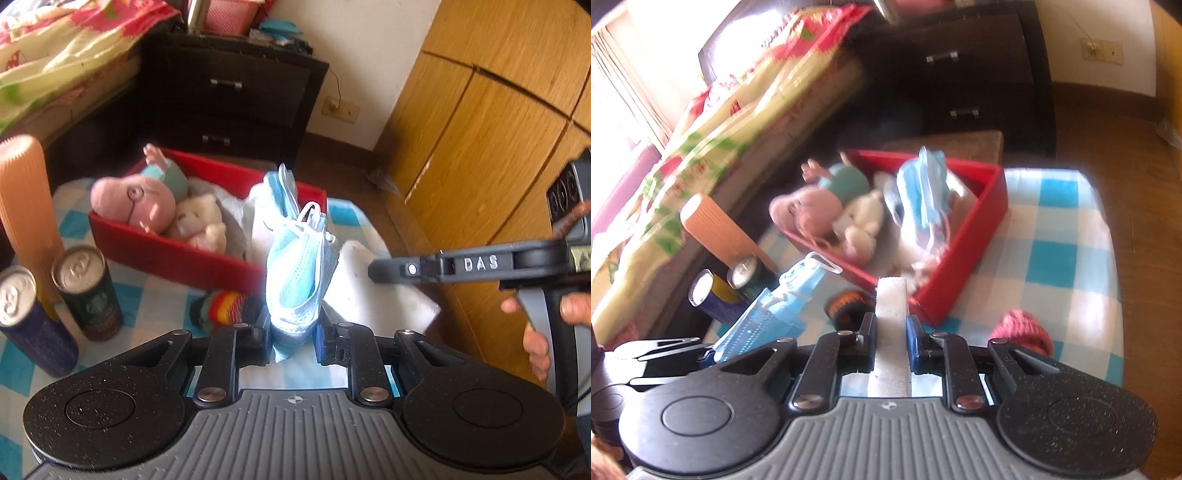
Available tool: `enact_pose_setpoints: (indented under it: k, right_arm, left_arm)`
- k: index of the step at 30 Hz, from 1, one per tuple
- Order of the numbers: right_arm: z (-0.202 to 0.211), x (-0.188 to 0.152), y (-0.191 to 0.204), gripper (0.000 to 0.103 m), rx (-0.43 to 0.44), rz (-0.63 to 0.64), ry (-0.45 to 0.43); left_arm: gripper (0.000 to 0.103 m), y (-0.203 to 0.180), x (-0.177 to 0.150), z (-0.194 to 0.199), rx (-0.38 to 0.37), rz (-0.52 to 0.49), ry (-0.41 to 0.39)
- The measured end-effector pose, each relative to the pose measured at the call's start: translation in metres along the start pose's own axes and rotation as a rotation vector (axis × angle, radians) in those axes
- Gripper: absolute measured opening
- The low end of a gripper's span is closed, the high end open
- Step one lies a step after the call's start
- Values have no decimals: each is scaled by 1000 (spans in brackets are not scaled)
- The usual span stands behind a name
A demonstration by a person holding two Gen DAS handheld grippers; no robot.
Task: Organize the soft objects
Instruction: 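Carry the mask and white block into the red box and open both tools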
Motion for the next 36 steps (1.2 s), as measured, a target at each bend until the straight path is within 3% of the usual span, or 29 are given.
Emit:
enact_pose_setpoints:
  k: [21, 29, 36]
  right_arm:
    - [65, 62, 46, 0, 75, 4, -324]
    - [78, 87, 59, 0, 80, 22, -428]
    - [67, 104, 58, 0, 68, 30, -465]
  left_arm:
    - [22, 12, 79, 34, 82, 47, -216]
    - [23, 14, 103, 32, 103, 51, -262]
    - [24, 23, 120, 15, 109, 75, -254]
Point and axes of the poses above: each gripper's, at about its wrist camera, not at the fingertips, and z roughly against the way its jaws point, y to its left, x to its top, the point moved 8 cm from there along -z, roughly the way its jaws point, and after that the axes turned 10 degrees about y, right-handed, at the moved point
